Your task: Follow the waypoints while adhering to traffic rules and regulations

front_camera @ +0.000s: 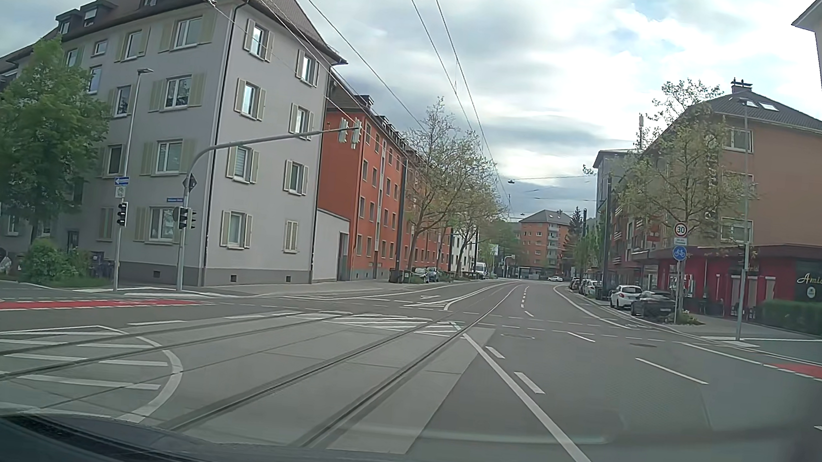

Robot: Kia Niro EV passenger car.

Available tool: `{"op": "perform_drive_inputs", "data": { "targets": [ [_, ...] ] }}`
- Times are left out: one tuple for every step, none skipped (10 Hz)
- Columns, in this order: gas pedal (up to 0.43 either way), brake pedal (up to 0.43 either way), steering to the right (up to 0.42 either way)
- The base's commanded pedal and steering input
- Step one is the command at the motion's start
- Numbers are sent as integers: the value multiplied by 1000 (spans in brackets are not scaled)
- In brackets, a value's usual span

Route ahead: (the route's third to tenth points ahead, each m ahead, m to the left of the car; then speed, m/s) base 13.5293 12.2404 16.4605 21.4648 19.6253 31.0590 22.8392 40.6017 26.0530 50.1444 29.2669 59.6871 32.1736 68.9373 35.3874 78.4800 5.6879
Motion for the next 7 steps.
{"op": "perform_drive_inputs", "data": {
  "targets": [
    [0, 0, -50],
    [0, 0, -63],
    [0, 0, -80],
    [0, 0, -94],
    [0, 0, -115],
    [0, 0, -143],
    [0, 0, -170]
  ]
}}
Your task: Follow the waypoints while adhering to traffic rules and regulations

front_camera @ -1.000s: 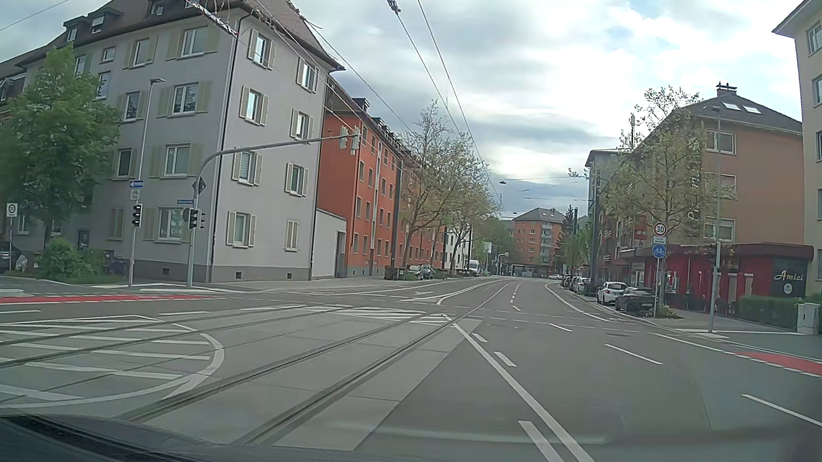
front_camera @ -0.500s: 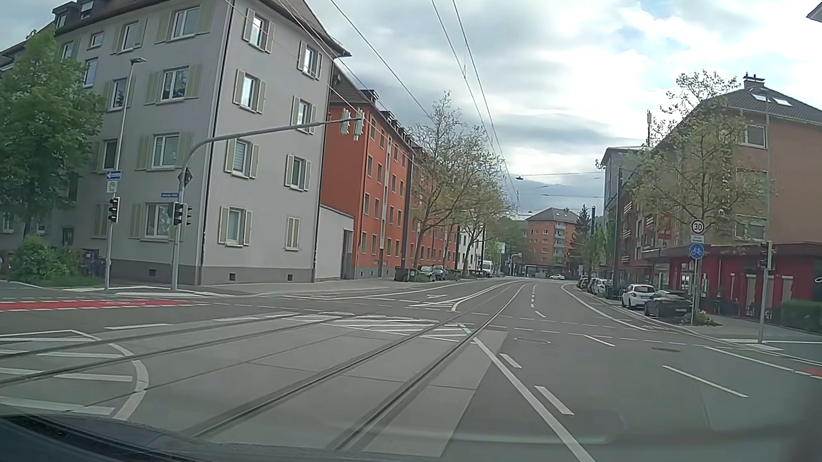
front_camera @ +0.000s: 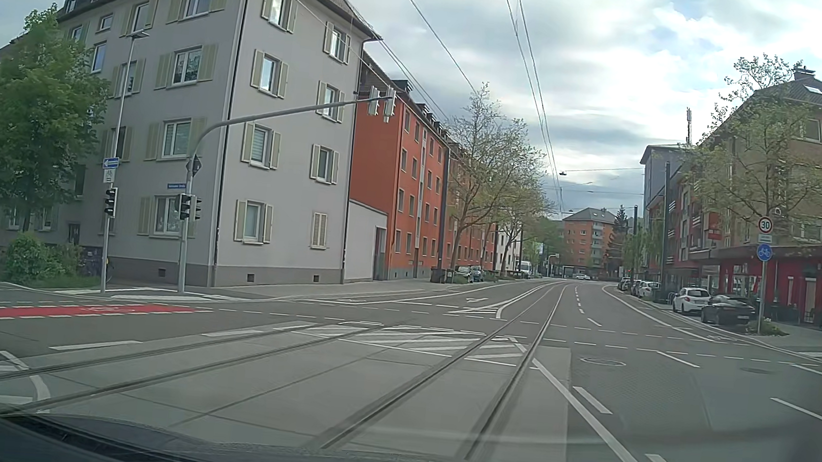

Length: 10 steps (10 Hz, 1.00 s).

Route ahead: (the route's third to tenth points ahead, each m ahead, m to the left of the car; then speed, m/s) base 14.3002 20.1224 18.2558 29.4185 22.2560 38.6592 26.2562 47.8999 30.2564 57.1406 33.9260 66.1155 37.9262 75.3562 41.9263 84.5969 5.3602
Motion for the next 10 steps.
{"op": "perform_drive_inputs", "data": {
  "targets": [
    [0, 0, -199],
    [0, 0, -232],
    [0, 0, -258],
    [20, 0, -282],
    [20, 0, -303],
    [28, 0, -318],
    [28, 0, -335],
    [28, 0, -354],
    [28, 0, -366],
    [28, 0, -371]
  ]
}}
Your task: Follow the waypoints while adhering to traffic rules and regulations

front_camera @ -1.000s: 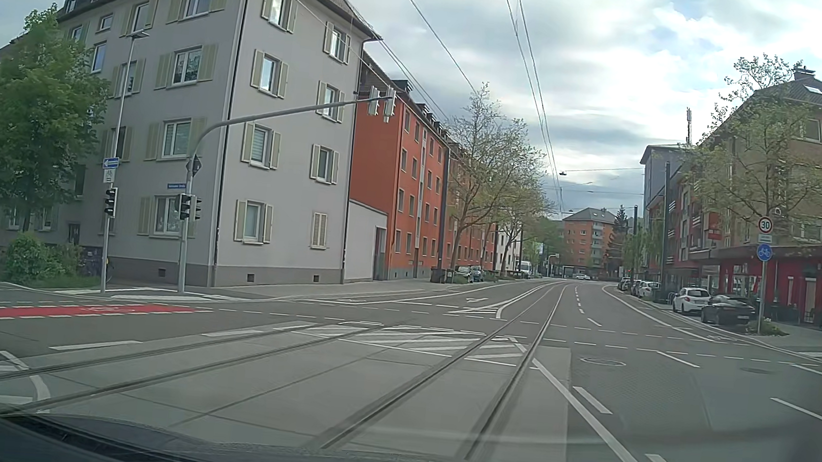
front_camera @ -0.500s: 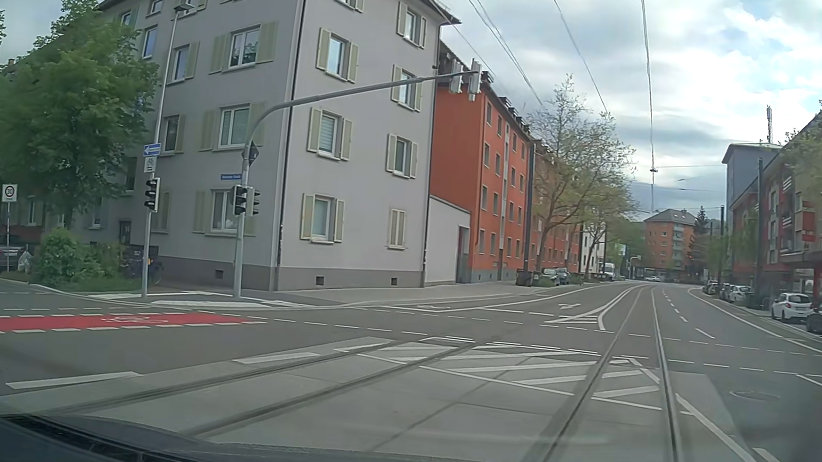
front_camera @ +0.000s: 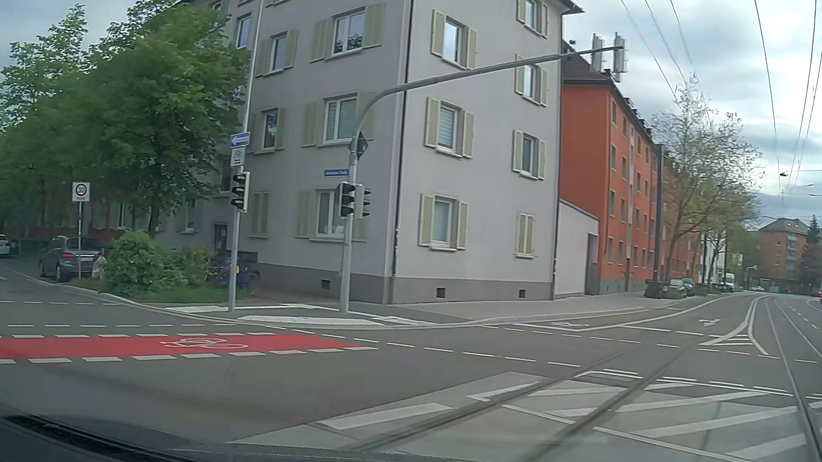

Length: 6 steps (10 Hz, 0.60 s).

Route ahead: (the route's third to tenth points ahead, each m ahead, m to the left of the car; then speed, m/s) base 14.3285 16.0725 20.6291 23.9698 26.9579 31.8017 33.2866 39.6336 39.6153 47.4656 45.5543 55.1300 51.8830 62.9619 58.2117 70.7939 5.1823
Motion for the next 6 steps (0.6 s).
{"op": "perform_drive_inputs", "data": {
  "targets": [
    [39, 0, -375],
    [39, 0, -378],
    [39, 0, -378],
    [39, 0, -378],
    [39, 0, -378],
    [39, 0, -374]
  ]
}}
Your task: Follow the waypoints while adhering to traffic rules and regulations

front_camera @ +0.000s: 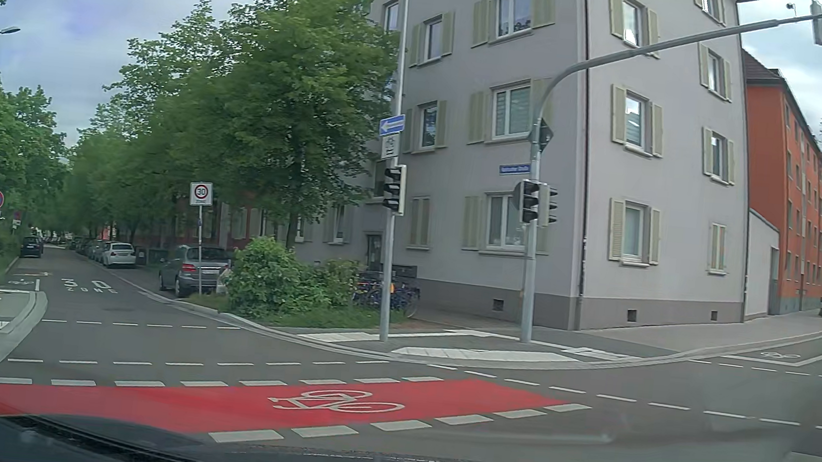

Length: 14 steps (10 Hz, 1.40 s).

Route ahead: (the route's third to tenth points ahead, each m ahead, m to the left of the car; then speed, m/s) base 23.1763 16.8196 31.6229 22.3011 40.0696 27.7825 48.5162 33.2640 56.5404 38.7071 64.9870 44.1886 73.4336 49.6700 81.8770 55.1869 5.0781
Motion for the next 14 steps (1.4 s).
{"op": "perform_drive_inputs", "data": {
  "targets": [
    [39, 0, -369],
    [39, 0, -360],
    [39, 0, -353],
    [39, 0, -341],
    [39, 0, -331],
    [39, 0, -316],
    [39, 0, -299],
    [39, 0, -279],
    [39, 0, -260],
    [47, 0, -234],
    [59, 0, -208],
    [67, 0, -184],
    [79, 0, -167],
    [98, 0, -156]
  ]
}}
